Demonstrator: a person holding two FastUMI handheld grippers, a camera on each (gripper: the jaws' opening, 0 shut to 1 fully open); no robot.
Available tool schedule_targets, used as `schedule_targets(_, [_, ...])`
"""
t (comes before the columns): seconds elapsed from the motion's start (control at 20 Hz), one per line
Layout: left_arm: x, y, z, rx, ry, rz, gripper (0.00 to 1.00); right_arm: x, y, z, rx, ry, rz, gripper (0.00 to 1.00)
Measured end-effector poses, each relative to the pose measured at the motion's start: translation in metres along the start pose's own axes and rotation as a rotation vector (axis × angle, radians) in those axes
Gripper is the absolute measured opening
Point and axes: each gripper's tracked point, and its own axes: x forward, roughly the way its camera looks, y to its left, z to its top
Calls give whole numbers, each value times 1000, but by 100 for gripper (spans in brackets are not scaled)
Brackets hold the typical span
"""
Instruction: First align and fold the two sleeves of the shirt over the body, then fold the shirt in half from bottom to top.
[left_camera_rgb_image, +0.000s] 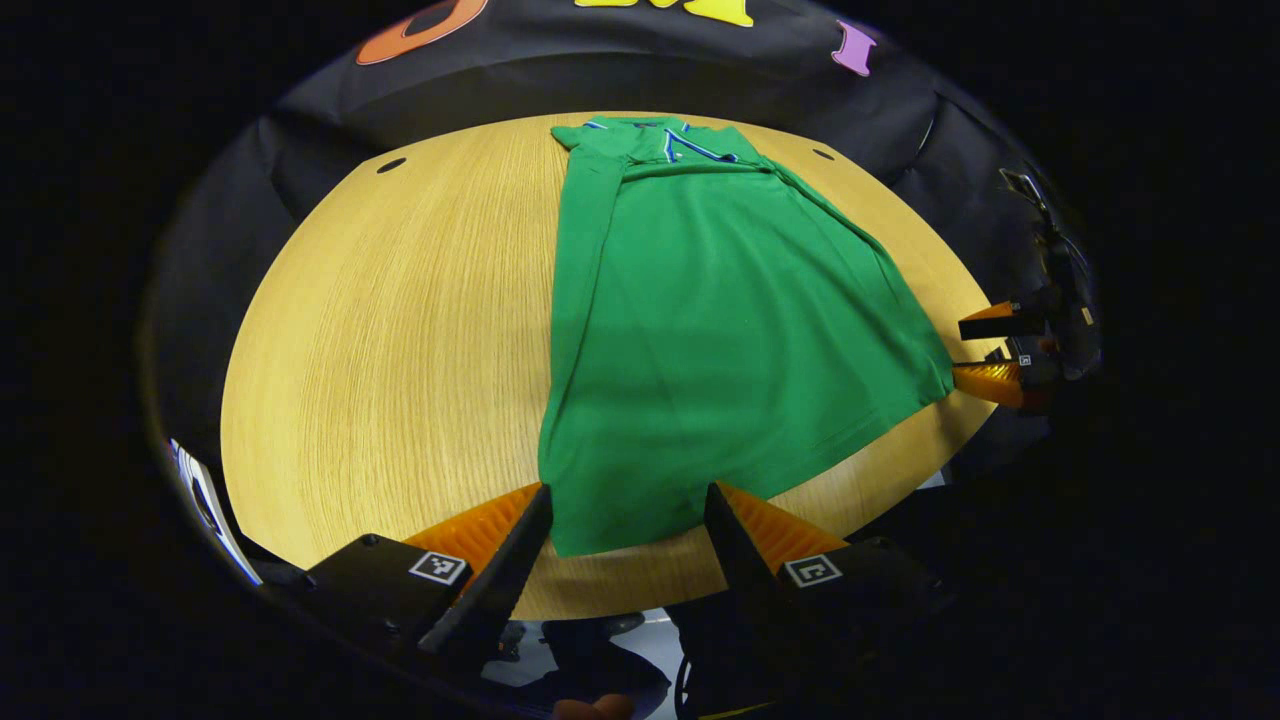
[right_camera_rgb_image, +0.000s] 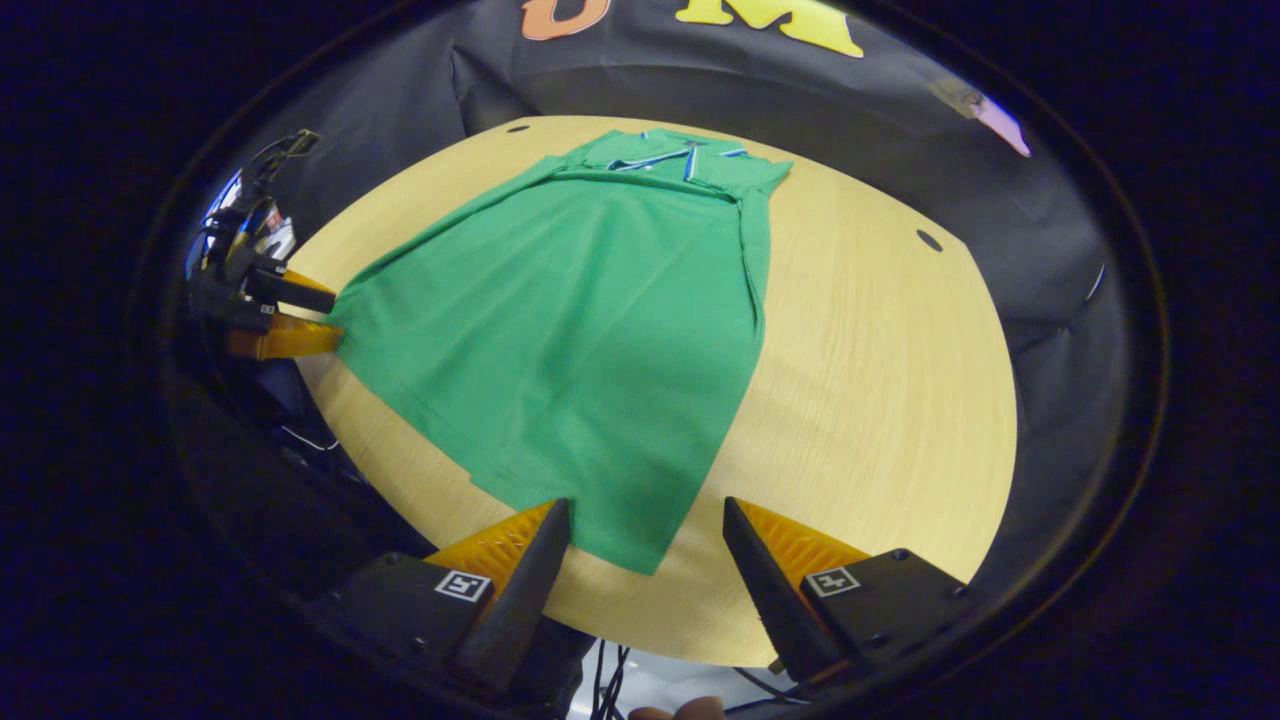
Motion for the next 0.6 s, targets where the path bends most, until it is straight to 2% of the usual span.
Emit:
schedule_targets(0.2, [2,2,-2,69,-21,28,97,7,3,-12,5,36,14,97])
schedule_targets(0.25, [2,2,-1,64,-32,26,97,8,1,-12,19,41,23,98])
schedule_targets(0.3, [2,1,-2,57,-41,27,97,9,1,-13,29,36,27,93])
schedule_targets(0.4, [3,2,-1,52,-63,36,98,8,2,-12,17,43,25,96])
schedule_targets(0.55, [5,-1,0,50,-57,35,95,11,0,-8,22,67,24,96])
schedule_targets(0.6, [6,-2,3,59,-58,28,91,12,-1,-7,35,79,19,76])
